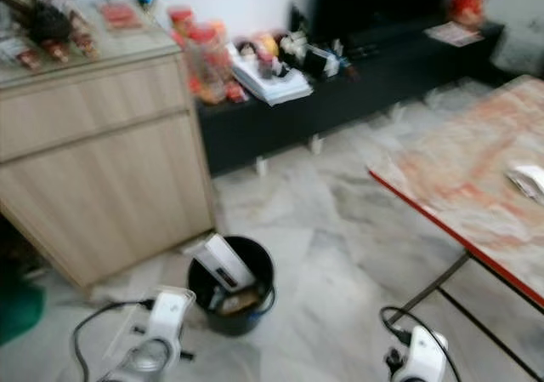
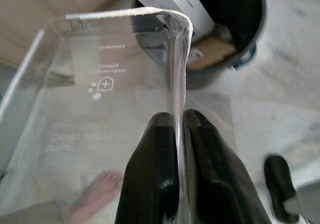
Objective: Picking trash to rubbish bin
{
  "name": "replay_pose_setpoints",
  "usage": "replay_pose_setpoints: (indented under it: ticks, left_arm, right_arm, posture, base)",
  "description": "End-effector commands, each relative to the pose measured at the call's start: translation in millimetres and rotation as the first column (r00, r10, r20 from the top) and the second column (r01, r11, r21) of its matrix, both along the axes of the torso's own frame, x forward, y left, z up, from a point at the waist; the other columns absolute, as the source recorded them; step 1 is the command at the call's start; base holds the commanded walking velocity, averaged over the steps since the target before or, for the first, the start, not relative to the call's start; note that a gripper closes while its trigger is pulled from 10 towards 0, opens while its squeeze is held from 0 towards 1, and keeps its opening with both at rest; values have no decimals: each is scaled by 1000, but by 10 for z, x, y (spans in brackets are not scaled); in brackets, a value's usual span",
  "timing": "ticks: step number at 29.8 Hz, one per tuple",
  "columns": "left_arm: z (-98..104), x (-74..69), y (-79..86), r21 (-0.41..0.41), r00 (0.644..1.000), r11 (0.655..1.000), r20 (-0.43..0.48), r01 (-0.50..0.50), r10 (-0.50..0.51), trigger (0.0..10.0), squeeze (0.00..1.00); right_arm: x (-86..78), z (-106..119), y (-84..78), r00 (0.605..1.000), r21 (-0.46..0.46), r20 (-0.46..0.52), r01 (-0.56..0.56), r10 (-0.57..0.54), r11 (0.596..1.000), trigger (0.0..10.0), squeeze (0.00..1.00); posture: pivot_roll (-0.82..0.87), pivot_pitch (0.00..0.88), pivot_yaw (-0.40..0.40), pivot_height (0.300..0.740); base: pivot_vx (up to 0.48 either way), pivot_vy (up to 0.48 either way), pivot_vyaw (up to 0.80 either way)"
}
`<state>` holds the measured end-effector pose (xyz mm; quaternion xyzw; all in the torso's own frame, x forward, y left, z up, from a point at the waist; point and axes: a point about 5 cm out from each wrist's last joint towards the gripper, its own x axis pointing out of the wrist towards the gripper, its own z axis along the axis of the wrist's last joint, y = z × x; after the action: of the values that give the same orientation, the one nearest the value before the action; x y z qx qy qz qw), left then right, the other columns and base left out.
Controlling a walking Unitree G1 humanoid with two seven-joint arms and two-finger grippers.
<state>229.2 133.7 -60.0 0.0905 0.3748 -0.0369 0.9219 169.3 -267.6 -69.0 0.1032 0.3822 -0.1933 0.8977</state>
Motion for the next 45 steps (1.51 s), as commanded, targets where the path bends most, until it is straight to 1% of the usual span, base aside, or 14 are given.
replay_pose_setpoints:
  ticks: [1,13,22,26,45]
  left_arm:
    - [8,14,125,33,1000,999,2,-12,12,10000,0]
    - [14,24,112,31,1000,999,7,-10,10,10000,0]
    - [25,39,108,30,1000,1000,12,-11,11,10000,0]
    - [54,83,105,25,1000,1000,27,-18,17,10000,0]
    - [102,153,67,15,999,1000,47,-11,10,10000,0]
  right_arm:
    - [56,12,44,1000,11,18,0,-1,1000,10000,0]
    - [55,18,24,1000,11,18,5,-6,1000,10000,0]
    - [62,22,24,1000,7,18,-6,6,1000,10000,0]
    - [64,22,24,1000,8,18,-4,4,1000,10000,0]
    - [66,28,10,1000,8,21,10,-10,1000,10000,0]
  posture:
    - [-61,10,-57,740]
    - [-63,0,-60,740]
    - [-63,14,-65,740]
    - [-60,26,-72,740]
    - [-66,43,-73,740]
  base:
    - [315,0,0]
    - [319,0,0]
    - [317,0,0]
    - [320,0,0]
    - [318,0,0]
